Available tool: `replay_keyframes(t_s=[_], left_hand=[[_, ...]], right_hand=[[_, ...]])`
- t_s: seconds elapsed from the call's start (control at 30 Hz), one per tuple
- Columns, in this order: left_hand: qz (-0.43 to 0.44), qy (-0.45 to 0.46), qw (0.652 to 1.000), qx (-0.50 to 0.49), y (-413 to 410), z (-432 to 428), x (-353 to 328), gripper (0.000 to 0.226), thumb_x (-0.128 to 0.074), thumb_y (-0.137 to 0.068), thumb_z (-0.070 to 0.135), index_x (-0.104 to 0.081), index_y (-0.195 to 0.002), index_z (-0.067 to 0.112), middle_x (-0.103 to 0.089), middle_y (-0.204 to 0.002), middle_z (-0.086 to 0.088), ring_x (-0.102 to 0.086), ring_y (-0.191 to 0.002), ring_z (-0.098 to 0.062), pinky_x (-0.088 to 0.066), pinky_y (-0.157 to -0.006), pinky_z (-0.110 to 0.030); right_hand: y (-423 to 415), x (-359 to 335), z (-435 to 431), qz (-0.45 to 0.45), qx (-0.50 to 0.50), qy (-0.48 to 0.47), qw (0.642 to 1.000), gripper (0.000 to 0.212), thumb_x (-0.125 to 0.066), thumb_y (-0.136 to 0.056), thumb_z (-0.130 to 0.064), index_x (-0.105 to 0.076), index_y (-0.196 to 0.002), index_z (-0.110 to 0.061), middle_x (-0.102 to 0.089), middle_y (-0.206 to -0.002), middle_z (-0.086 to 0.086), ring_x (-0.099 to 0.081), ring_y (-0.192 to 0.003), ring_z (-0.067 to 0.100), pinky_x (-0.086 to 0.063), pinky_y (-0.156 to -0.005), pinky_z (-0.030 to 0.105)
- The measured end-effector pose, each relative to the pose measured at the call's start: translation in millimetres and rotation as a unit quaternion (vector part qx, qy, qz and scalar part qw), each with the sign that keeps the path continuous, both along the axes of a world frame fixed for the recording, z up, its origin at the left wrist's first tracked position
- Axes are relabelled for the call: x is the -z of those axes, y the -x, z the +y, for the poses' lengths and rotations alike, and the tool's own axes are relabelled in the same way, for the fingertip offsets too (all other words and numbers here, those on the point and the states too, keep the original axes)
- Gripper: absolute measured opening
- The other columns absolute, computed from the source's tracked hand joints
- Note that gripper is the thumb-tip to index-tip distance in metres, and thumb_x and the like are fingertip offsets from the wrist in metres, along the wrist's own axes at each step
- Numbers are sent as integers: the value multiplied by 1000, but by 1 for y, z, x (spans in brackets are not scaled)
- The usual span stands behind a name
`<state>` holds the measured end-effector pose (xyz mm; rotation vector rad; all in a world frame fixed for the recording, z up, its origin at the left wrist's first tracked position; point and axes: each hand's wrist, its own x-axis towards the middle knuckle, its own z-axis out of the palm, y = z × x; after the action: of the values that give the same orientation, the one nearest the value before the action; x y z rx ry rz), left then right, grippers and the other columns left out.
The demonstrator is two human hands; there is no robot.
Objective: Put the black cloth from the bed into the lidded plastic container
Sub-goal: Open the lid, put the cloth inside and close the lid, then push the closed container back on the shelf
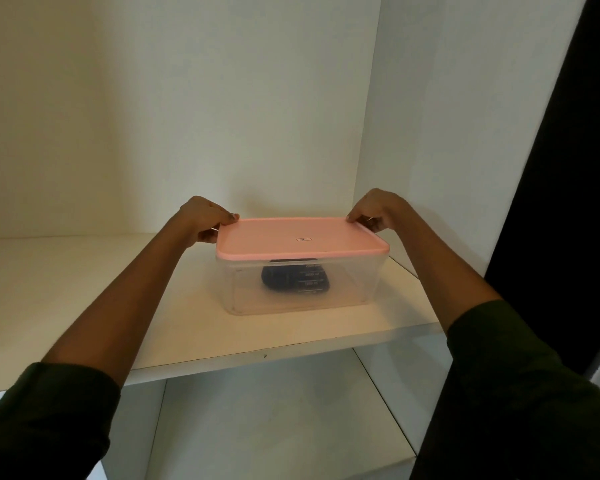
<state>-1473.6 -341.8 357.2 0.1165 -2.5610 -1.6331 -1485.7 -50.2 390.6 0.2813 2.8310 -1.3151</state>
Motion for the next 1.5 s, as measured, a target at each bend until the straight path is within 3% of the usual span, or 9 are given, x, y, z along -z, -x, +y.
replay_keyframes(t_s=[0.17, 0.3, 0.43, 0.63, 0.73, 0.83, 1.03, 1.27, 1.5], left_hand=[[-62, -63, 996, -12, -1, 0, 0, 20, -71, -80, 17, -58, -77, 3, -61, -76, -8, -58, -66, -17, -53, -49, -24], [-66, -35, 997, -36, 4, 5, -6, 23, -68, -83, 17, -53, -71, 4, -58, -73, -8, -55, -63, -17, -47, -52, -25], [-31, 13, 996, -78, 3, 15, -3, 30, -64, -86, 20, -47, -66, 6, -53, -70, -8, -50, -56, -16, -37, -44, -24], [54, 55, 994, -75, -18, 9, 9, 37, -67, -81, 37, -64, -95, 2, -62, -89, -11, -61, -65, -24, -49, -46, -28], [145, 68, 982, -95, -39, -4, 5, 48, -60, -80, 53, -66, -106, 12, -69, -96, -13, -68, -70, -30, -59, -64, -37], [157, 57, 984, -68, -69, -20, 6, 53, -59, -74, 63, -68, -91, 13, -71, -83, -6, -66, -58, -21, -54, -46, -25], [-98, 57, 989, 96, -103, -17, 26, 72, -31, -83, 71, -59, -60, 8, -62, -47, -7, -57, -37, -17, -46, -40, -21], [-68, -84, 987, 116, -109, -14, 29, 43, -58, -82, 48, -59, -60, 12, -61, -42, 1, -54, -33, -8, -45, -36, -14], [-32, -203, 978, 36, -109, 1, 39, 33, -66, -80, 33, -57, -58, 11, -58, -36, 1, -50, -28, -6, -42, -34, -11]], right_hand=[[1, -1, 4, -17, 7, 44, 999, 40, -65, -86, -1, -54, -123, 7, -61, -122, 20, -61, -77, 23, -53, -84, 36], [6, 0, 5, -19, 7, 62, 998, 39, -65, -85, 0, -56, -122, 7, -65, -102, 14, -59, -73, 20, -51, -85, 36], [9, 13, -3, 53, 45, -66, 995, 28, -68, -84, -9, -63, -108, 5, -66, -109, 18, -63, -92, 26, -50, -80, 30], [-7, 22, -2, 134, 30, -190, 972, 38, -65, -87, -24, -64, -114, 3, -68, -113, 17, -64, -95, 27, -51, -87, 31], [-28, 19, 12, 122, 35, -98, 987, 45, -62, -89, -33, -62, -114, 5, -70, -105, 18, -63, -72, 20, -53, -65, 24], [-57, 19, 32, 79, 15, 28, 996, 45, -61, -89, -39, -64, -107, 2, -68, -81, 14, -62, -56, 16, -51, -40, 18], [-101, 35, 46, -40, -80, 103, 991, 51, -54, -85, -57, -58, -107, -10, -60, -61, 4, -52, -40, 8, -46, -40, 15], [-106, 44, 40, -32, -81, 327, 941, 14, -60, -90, -20, -58, -93, -7, -66, -51, 3, -54, -35, 4, -46, -35, 12], [-103, 53, 32, -5, -26, 416, 909, 11, -57, -91, -11, -58, -89, -1, -66, -47, 7, -55, -32, 5, -48, -36, 13]])
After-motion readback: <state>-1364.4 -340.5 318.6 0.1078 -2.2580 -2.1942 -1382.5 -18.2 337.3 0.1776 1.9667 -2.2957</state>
